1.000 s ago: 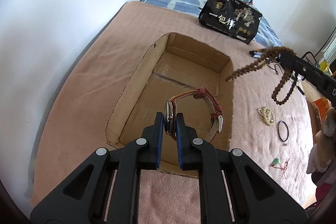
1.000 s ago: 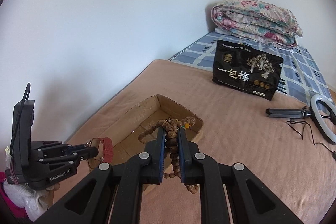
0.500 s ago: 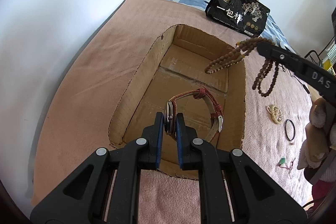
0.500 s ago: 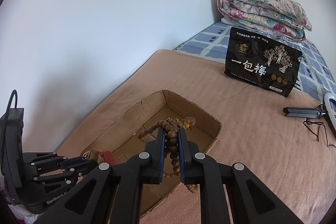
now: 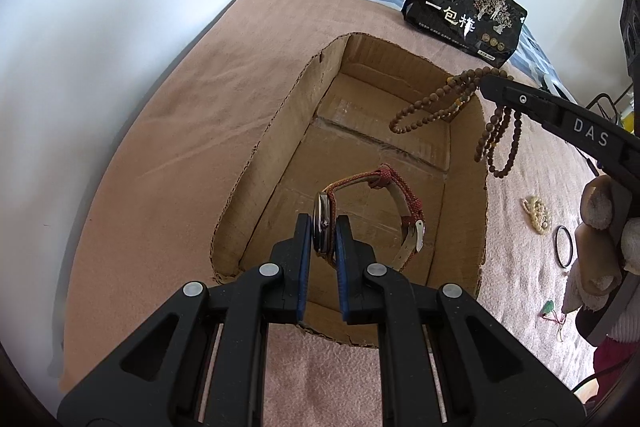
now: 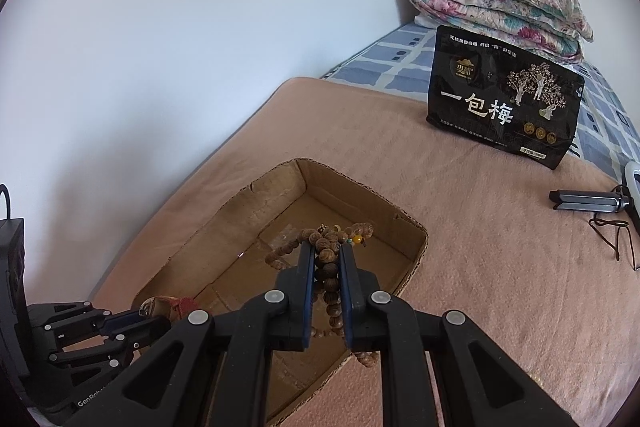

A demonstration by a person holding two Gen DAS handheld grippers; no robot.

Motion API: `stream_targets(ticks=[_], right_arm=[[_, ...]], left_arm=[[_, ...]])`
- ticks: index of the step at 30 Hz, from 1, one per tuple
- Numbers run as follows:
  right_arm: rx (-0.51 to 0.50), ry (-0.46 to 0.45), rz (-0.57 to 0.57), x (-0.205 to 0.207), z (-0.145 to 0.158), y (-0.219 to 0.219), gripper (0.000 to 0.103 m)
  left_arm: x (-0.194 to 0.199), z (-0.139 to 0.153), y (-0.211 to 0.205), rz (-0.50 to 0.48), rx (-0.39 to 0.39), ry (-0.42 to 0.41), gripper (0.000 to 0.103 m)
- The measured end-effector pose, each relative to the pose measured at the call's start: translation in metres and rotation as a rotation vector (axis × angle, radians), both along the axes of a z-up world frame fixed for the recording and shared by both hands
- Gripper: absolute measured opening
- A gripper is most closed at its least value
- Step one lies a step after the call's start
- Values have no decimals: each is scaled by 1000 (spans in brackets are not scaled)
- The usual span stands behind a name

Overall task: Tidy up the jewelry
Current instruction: 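Open both grippers to drop the watch and mala into the box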

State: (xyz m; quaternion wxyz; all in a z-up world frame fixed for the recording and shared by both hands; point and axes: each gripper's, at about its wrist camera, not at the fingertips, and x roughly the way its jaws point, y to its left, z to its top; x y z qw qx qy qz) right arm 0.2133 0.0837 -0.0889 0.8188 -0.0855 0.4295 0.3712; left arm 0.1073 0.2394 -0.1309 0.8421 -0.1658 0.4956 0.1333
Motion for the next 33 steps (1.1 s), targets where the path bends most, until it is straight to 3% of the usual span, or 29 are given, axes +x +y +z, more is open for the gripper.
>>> stream_targets(ticks=[21, 22, 24, 26, 33], right_arm=[[-18, 32, 20, 5, -12, 12, 11], [-20, 32, 23, 5, -13, 13, 14], [-18, 20, 17, 4, -11, 13, 33], [-13, 11, 8, 3, -9, 12, 51], [-13, -4, -9, 0, -2, 6, 64]], left_arm=[[1, 0, -1, -3, 9, -4, 10], [1, 0, -1, -4, 11, -6, 12], [1, 1, -2, -7, 14, -16, 29], [0, 4, -3, -7, 21, -25, 35], [-1, 8, -4, -2, 29, -32, 35]])
